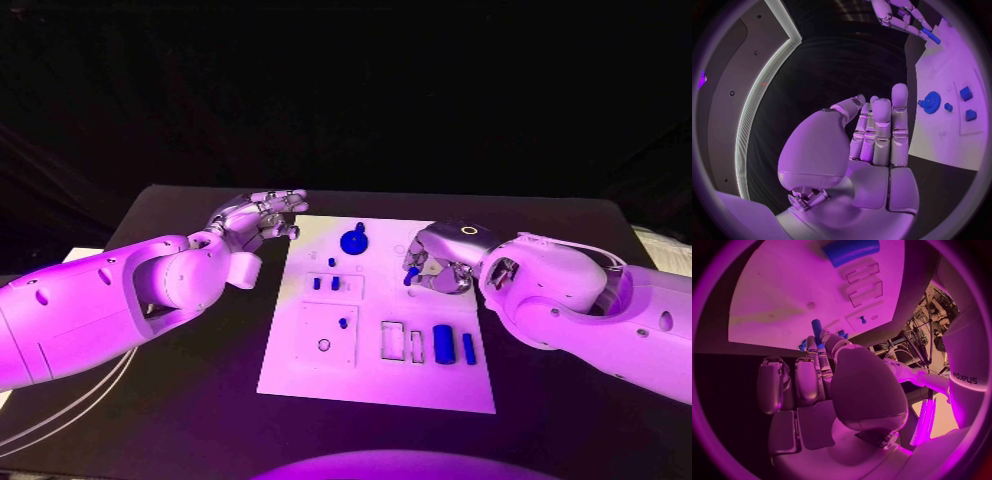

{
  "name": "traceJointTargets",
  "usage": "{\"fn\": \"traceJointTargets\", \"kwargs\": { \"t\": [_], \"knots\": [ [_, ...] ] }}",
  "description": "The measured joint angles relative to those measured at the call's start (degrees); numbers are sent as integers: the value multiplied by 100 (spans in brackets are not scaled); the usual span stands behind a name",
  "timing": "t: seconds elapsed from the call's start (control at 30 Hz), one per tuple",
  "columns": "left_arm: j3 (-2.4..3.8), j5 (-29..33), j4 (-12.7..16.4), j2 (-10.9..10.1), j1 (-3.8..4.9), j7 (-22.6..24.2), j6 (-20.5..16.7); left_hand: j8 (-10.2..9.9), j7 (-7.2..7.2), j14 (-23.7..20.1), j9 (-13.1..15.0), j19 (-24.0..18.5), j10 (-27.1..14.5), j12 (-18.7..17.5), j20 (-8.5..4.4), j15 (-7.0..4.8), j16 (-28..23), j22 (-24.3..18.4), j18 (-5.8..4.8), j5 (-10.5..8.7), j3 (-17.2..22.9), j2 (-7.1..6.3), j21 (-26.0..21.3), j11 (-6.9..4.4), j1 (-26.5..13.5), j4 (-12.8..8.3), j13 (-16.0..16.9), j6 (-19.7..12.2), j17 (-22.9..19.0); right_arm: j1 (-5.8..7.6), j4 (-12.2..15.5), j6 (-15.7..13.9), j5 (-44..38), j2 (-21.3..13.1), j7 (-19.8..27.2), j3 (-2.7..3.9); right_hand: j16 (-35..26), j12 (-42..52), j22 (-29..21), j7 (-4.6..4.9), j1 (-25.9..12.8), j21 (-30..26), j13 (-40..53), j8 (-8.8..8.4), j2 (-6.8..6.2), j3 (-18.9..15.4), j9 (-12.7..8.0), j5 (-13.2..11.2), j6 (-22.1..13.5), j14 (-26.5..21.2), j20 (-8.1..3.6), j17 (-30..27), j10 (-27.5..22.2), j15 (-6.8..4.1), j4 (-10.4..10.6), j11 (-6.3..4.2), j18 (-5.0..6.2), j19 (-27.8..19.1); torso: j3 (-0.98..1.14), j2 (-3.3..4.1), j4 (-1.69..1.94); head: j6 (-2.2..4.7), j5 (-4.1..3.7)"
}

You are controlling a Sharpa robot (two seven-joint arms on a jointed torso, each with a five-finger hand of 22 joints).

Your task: Assemble the parts on the task board

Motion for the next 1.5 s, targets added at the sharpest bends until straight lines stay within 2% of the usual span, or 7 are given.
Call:
{"fn": "traceJointTargets", "kwargs": {
  "t": [0.23, 0.37, 0.5, 0.77, 1.03, 1.27, 1.5],
  "knots": [
    [0, -1, -1, 15, 0, -1, 2, 0, 0, 0, 0, 0, 0, 0, 0, 0, 0, 0, 0, 0, 0, 0, 0, 0, 0, 0, 0, 0, 0, 18, 229, -137, 152, 231, 40, 1, 0, -46, -1, 23, 21, 0, -6, -1, 20, 35, -1, 32, 22, 0, 0, 0, 20, 0, -35, 20, 0, 0, 0, 5, 12, -3, 18],
    [-1, -1, -1, 26, -1, -2, 4, 0, 0, 0, 0, 0, -13, 10, 0, 0, 0, -5, 0, 0, 0, 0, -12, 13, 0, 0, 2, 0, -13, -60, 284, -186, 188, 520, 93, -1, 0, -49, -1, 27, 29, 0, -10, -2, 28, 47, -2, 49, 23, 0, 0, 0, 20, 0, -48, 21, 0, 0, -3, 4, 12, -18, 53],
    [-1, -2, -1, 36, -1, -2, 6, 0, 0, 1, 0, 0, -20, 43, 0, 1, 0, -8, -1, 0, 0, 0, -24, 20, 0, 0, 6, 0, -20, -157, 282, -208, 190, 844, 156, -48, 0, -76, -1, 29, 37, 0, -14, -13, 35, 55, -2, 82, 22, 0, 0, -7, 20, 0, -56, 21, 0, 0, -7, 5, 16, -44, 109],
    [-1, -2, 5, 42, -2, -2, 8, 0, 0, 1, 1, 0, -20, 43, 0, 1, 0, -7, 0, 0, 0, 0, -24, 20, 0, 0, 6, 0, -19, -377, 33, -205, 135, 1280, 267, -139, 0, -100, -2, 42, 37, 0, -15, -26, 35, 79, 8, 139, 16, -17, 0, -9, 39, 27, -81, 42, 0, -1, -12, 6, 13, -95, 188],
    [-1, -2, 10, 46, -2, -3, 10, 0, 0, 1, 1, 0, -20, 43, 0, 1, 0, -7, 0, 0, 0, 0, -24, 20, 0, 0, 5, 0, -19, -613, -270, -166, 76, 1607, 367, -181, -1, -112, -2, 70, 38, -1, -14, -59, 35, 92, 14, 170, 27, -1, 0, -15, 39, 43, -95, 42, 0, -1, -8, 9, 8, -143, 258],
    [-1, -2, 11, 49, -2, -4, 13, 0, 0, 1, 1, 0, -20, 43, 0, 1, 0, -7, -1, 0, 0, 0, -24, 20, 0, 0, 5, 0, -19, -664, -405, -56, 74, 1710, 403, -199, -1, -112, -3, 73, 39, -1, -14, -70, 35, 92, 15, 171, 24, 0, 0, -35, 39, 43, -95, 42, 0, -1, -3, 7, 8, -160, 278],
    [-1, -2, 11, 49, -2, -6, 15, 0, 0, 2, 1, 0, -20, 43, 0, 2, 0, -7, 0, 0, 0, 0, -24, 20, 0, 0, 5, 0, -19, -676, -403, 38, 74, 1734, 418, -196, -1, -121, -3, 89, 78, -1, -20, -53, 54, 91, 19, 169, 8, 0, 0, -35, 38, 43, -96, 43, 0, -1, -1, 7, 1, -154, 292]
  ]
}}
